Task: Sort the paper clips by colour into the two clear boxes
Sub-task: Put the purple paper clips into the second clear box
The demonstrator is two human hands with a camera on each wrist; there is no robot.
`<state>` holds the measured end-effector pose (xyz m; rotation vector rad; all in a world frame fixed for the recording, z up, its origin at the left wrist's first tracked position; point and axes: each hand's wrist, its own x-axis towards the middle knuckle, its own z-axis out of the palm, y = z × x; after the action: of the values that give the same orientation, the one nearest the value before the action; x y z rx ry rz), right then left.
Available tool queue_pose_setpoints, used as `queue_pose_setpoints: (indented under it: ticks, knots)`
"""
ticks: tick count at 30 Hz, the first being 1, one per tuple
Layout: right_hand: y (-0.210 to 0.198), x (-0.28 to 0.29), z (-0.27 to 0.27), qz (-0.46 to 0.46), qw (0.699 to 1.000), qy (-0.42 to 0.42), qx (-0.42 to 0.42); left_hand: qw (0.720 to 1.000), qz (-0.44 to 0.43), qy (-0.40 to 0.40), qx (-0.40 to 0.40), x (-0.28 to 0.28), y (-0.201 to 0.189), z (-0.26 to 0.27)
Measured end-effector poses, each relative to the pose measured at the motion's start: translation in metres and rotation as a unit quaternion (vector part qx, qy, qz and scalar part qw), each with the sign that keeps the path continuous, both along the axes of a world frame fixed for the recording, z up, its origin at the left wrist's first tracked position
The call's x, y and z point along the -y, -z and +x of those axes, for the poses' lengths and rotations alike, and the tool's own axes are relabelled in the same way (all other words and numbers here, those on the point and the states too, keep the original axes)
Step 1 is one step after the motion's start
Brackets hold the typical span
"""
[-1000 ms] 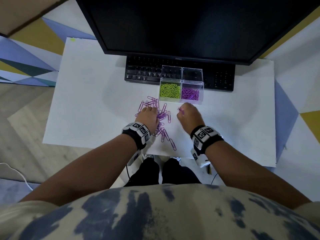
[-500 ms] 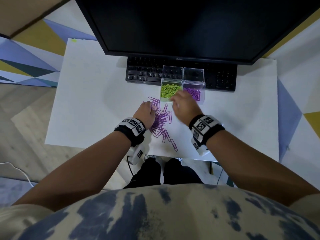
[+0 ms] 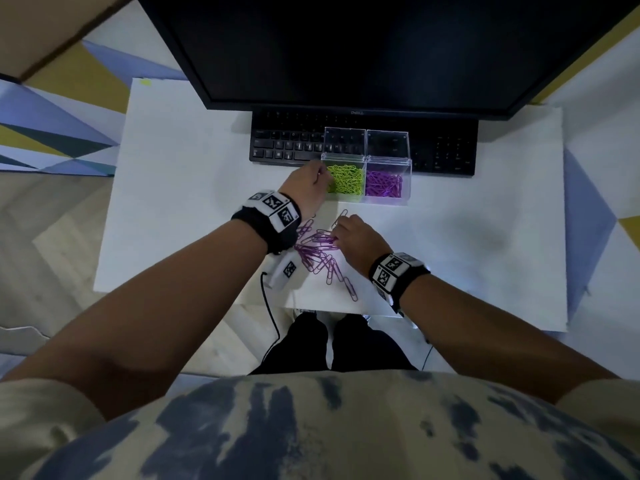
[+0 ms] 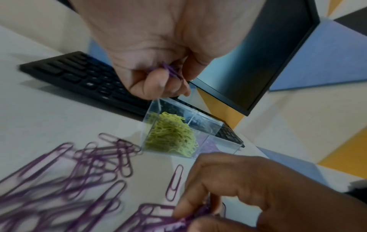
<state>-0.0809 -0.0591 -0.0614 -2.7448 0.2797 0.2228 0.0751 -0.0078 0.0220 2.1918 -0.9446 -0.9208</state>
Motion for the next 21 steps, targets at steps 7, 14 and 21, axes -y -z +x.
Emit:
queue_pose_setpoints:
  ticks: [7, 14, 21]
  knots:
    - [-0.003, 0.007, -0.021, 0.013, 0.996, 0.088, -0.029, 0.986, 0.026, 0.141, 0.089, 0.053, -0.002, -0.017]
    - [-0.026, 0.019, -0.035, 0.156, 0.963, 0.220, 0.002, 0.951, 0.092, 0.252, 0.155, 0.093, 0.004, -0.042]
    - [-0.057, 0.053, -0.050, 0.227, 0.925, 0.305, -0.007, 0.927, 0.089, 0.308, 0.193, 0.100, 0.011, -0.048]
